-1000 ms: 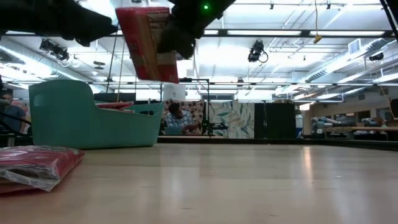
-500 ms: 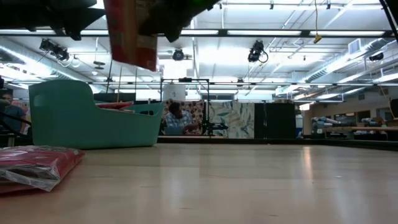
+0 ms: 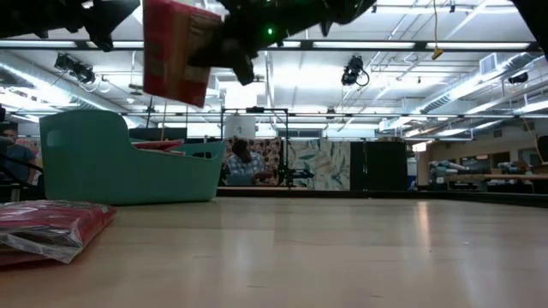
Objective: Sort popcorn bags into baskets
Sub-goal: Put the red popcorn bag into the green bin
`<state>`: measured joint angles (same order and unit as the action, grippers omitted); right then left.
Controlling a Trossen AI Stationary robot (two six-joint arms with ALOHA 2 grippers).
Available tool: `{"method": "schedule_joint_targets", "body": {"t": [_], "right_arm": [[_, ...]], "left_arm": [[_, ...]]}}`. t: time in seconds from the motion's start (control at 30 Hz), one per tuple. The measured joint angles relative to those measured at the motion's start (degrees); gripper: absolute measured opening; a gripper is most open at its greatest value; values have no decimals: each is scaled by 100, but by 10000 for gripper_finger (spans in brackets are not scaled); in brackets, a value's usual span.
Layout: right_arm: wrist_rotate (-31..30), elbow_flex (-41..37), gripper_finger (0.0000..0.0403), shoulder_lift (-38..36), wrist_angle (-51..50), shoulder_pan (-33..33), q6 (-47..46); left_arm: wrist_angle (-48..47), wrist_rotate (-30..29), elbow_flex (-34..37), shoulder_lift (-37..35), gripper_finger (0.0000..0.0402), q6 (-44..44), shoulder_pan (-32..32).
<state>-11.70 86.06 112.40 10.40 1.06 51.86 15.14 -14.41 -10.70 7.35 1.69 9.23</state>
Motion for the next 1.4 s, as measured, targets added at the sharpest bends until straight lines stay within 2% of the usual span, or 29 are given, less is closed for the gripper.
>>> {"method": "schedule_joint_targets", "body": {"t": [0.17, 0.27, 0.4, 0.53, 0.6, 0.67, 0.7, 0.83, 0.9, 1.07, 1.23, 1.33, 1.4], "right_arm": [[-6, 289, 32, 316, -215, 273, -331], [21, 979, 33, 859, -579, 157, -186], [-276, 2031, 33, 1514, -1102, 29, 69], [-1354, 2765, 33, 2042, -1614, 70, 86], [-2041, 3006, 36, 2227, -1565, 115, 44], [-2447, 3194, 41, 2361, -1680, 133, 30], [-2467, 3240, 44, 2375, -1789, 141, 21], [-1676, 3252, 70, 2380, -1938, 121, -261], [-1518, 3252, 86, 2380, -1944, 109, -407], [-1513, 3254, 129, 2374, -2003, 125, -670], [-1537, 3254, 149, 2126, -2682, -55, -778], [-1014, 3254, 149, 1911, -3278, -245, -1133], [-456, 3254, 148, 1818, -3673, -358, -1442]], "left_arm": [[87, 182, 0, 17, 204, 3, 0], [94, 163, -2, 54, 204, 42, -2], [148, 180, -3, 81, 204, 35, 0], [105, 185, -7, 66, 204, 20, 2], [79, 184, -7, 66, 204, 18, 2], [70, 179, -7, 79, 204, 12, 2], [56, 181, -7, 79, 204, 10, 2], [44, 178, -6, 84, 204, 16, 2], [55, 162, -7, 85, 204, 16, 2], [39, 159, -7, 87, 204, 16, 2], [-73, 157, -4, 90, 204, 16, 1], [-264, 157, -4, 88, 204, 41, 2], [-577, 157, -4, 87, 204, 42, 1]]}}
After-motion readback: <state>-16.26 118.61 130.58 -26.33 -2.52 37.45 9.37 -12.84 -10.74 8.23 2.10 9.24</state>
